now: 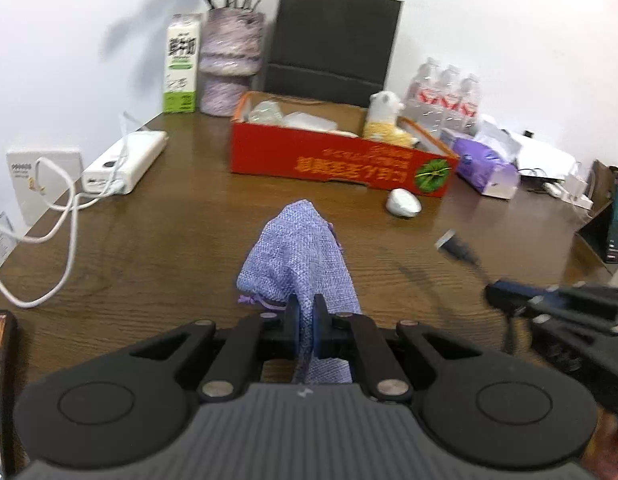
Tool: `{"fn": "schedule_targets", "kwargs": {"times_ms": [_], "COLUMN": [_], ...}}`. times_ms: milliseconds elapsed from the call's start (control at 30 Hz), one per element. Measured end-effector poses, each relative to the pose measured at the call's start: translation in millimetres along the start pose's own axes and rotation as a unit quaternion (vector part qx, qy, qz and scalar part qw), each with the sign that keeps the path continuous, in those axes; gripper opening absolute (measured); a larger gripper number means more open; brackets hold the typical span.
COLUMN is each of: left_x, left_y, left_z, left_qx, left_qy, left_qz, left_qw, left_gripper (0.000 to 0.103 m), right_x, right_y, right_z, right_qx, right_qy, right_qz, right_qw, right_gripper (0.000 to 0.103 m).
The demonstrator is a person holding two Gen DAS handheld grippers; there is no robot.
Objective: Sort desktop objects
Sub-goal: 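Carry the pouch and cable into the cardboard box and open both tools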
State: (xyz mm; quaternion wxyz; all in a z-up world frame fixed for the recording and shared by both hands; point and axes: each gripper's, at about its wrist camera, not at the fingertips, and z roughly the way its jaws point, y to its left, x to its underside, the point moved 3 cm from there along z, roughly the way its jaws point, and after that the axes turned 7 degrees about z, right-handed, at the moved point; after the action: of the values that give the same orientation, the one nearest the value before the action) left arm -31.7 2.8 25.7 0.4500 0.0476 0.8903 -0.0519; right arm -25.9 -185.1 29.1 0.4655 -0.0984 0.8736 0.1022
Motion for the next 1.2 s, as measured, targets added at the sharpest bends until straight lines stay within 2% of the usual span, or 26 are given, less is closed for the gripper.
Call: {"fn": "schedule_targets", "kwargs": {"times_ms": [200, 300, 400, 600, 667, 767, 867, 933, 967, 1067, 1100, 1133, 1167, 1200], "left_x": [-14.0, -36.7, -77.5, -185.7, -215.6, -248.5, -257.3, -251.1, -244.9, -220.7, -215.2, -212.0, -211.5, -212.9], "left_y": [-22.4, -23.9, -19.6, -6.9, 0.9, 19.0, 31.6, 31.4, 30.6, 25.6, 24.1, 23.6, 23.6, 22.9], "left_z": [-17.9, -20.0, -15.8, 24.5, 51.3, 106.9, 168.6, 220.0, 242.2, 299.3, 308.4, 310.1, 307.8, 303.5], "left_qx": [0.01, 0.023, 0.031, 0.04, 0.038, 0.045, 0.055, 0.078, 0.071, 0.016, 0.013, 0.012, 0.018, 0.03], "left_qy": [-0.034, -0.05, -0.068, -0.087, -0.078, -0.044, -0.002, 0.05, 0.069, 0.111, 0.116, 0.109, 0.101, 0.092], "left_qz": [0.013, 0.017, 0.028, 0.061, 0.048, 0.023, 0.019, 0.037, 0.045, 0.094, 0.105, 0.109, 0.108, 0.106], "left_qw": [0.9993, 0.9983, 0.9968, 0.9936, 0.9951, 0.9977, 0.9983, 0.9949, 0.994, 0.9893, 0.9876, 0.988, 0.9888, 0.9896], "left_gripper": [0.006, 0.006, 0.006, 0.006, 0.006, 0.006, 0.006, 0.007, 0.007, 0.01, 0.021, 0.041, 0.051, 0.066], "right_x": [-17.9, -29.5, -57.1, -149.8, -181.9, -230.9, -259.4, -265.2, -263.4, -252.3, -245.8, -238.8, -231.0, -224.3], "right_y": [-13.2, -20.4, -24.1, -28.7, -27.8, -29.7, -41.2, -49.2, -51.4, -59.1, -62.1, -64.4, -66.6, -68.8], "right_z": [-61.0, -72.5, -73.0, -43.7, -21.7, 29.8, 95.7, 148.9, 175.6, 252.0, 272.8, 290.9, 304.7, 316.3], "right_qx": [0.025, 0.029, 0.031, 0.023, 0.012, 0.01, 0.004, 0.003, 0.007, 0.024, 0.025, 0.027, 0.032, 0.035], "right_qy": [-0.083, -0.105, -0.129, -0.183, -0.187, -0.189, -0.154, -0.115, -0.097, -0.033, -0.012, 0.011, 0.032, 0.053], "right_qz": [0.001, 0.0, -0.016, -0.031, -0.034, -0.047, -0.03, -0.021, -0.023, -0.021, -0.014, -0.01, -0.003, 0.004], "right_qw": [0.996, 0.994, 0.991, 0.982, 0.982, 0.981, 0.988, 0.993, 0.995, 0.999, 1.0, 1.0, 0.999, 0.998], "right_gripper": [0.004, 0.004, 0.004, 0.004, 0.004, 0.004, 0.004, 0.004, 0.004, 0.004, 0.004, 0.005, 0.008, 0.01]}}
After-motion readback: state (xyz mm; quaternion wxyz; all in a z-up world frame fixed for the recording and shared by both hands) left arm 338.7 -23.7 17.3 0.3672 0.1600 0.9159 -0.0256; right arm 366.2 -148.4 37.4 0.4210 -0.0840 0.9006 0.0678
